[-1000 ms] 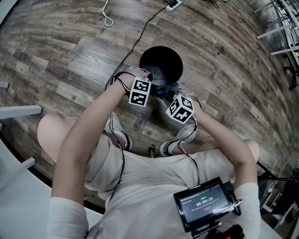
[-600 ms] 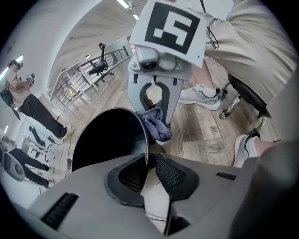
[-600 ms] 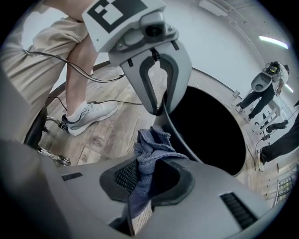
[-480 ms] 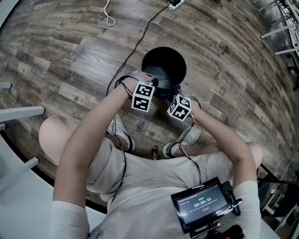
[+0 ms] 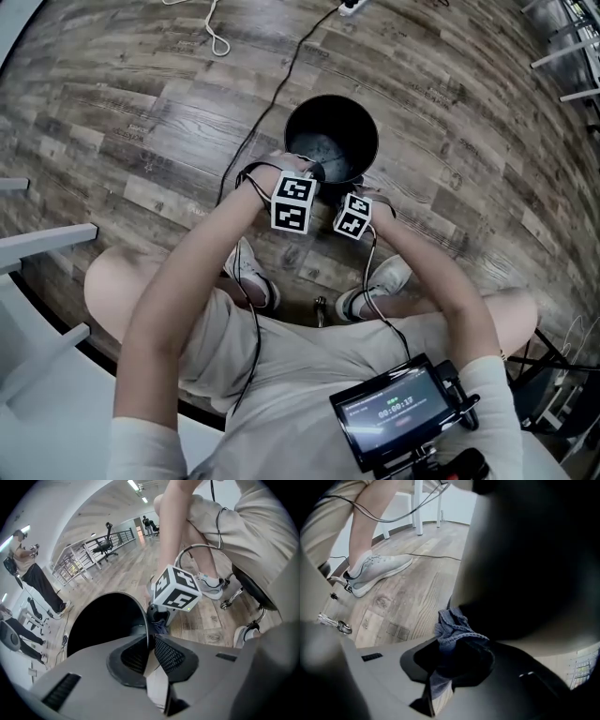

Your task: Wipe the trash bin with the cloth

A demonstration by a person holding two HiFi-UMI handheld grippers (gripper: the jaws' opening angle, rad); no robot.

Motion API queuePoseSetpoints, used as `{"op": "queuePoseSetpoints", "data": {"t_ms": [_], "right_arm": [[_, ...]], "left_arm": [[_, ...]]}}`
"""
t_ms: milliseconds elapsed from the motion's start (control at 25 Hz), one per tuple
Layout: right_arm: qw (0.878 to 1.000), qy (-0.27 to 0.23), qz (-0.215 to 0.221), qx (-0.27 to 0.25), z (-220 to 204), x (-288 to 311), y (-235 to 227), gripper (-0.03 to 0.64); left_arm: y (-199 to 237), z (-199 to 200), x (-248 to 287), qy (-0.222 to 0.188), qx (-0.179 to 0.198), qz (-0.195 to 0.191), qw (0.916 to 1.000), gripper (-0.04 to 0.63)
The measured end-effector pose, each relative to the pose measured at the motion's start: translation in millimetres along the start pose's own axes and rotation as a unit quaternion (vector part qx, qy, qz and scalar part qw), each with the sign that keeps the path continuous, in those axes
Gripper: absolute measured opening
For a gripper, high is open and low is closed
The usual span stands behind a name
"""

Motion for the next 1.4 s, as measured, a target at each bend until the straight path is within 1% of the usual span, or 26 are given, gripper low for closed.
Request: {"op": "queuePoseSetpoints", "data": {"t_ms": [200,240,320,400,440,560,600,640,680,800,880,960,1080,1120,1280,1400], "right_arm": [[0.999,0.043,0.005,-0.027,-24,43,3,0.064],[0.999,0.048,0.007,-0.024,-27,49,3,0.064],[0.999,0.051,0.013,0.005,-30,56,1,0.064],[0.998,0.052,0.019,0.034,-30,56,-1,0.064],[0.998,0.054,0.019,0.035,-29,54,-1,0.064],[0.998,0.053,0.017,0.005,-25,41,5,0.064],[0.999,0.048,0.017,-0.004,-23,34,8,0.064],[0.999,0.043,0.019,-0.008,-21,26,11,0.064],[0.999,0.036,0.021,-0.012,-18,17,14,0.064],[0.999,0.016,0.026,-0.026,-9,-13,24,0.064],[0.999,0.004,0.024,-0.041,-3,-36,28,0.064],[0.999,-0.015,0.016,-0.045,7,-60,27,0.064],[0.998,-0.05,-0.001,-0.03,23,-98,21,0.064],[0.998,-0.06,-0.007,-0.025,28,-110,19,0.064],[0.995,-0.092,-0.033,-0.013,50,-150,3,0.064],[0.992,-0.111,-0.055,-0.006,66,-172,-8,0.064]], "left_arm": [[1,2,1,-0.003,-0.012,0.003,0.9999,0.057],[1,3,1,-0.003,-0.014,0.004,0.9999,0.057],[2,5,2,-0.002,-0.022,0.008,0.9997,0.057],[4,6,2,-0.002,-0.039,0.013,0.9992,0.057],[4,7,2,-0.004,-0.052,0.014,0.9986,0.057],[3,10,0,-0.019,-0.096,-0.001,0.9952,0.058],[3,10,-1,-0.023,-0.101,-0.007,0.9946,0.059],[3,9,-2,-0.022,-0.098,-0.008,0.995,0.072],[4,7,-2,-0.017,-0.087,-0.005,0.9961,0.112],[7,-3,-6,0.005,-0.047,0.006,0.9989,0.149],[12,-12,-8,0.024,-0.021,0.018,0.9993,0.149],[15,-22,-8,0.041,-0.001,0.031,0.9987,0.149],[15,-30,-3,0.056,0.019,0.048,0.9971,0.146],[14,-30,-2,0.059,0.026,0.053,0.9965,0.126],[11,-29,-2,0.071,0.032,0.048,0.9958,0.11],[7,-28,-3,0.069,0.029,0.04,0.9964,0.103]]}}
Point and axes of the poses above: the fingertips, and each gripper's own axes: x forward along the fingers, y to its left, z out of its top, the point moved 2 cm from there along -x, backward along the fingers, and after that the axes turned 12 degrees about -x, right-handed, at the moved point
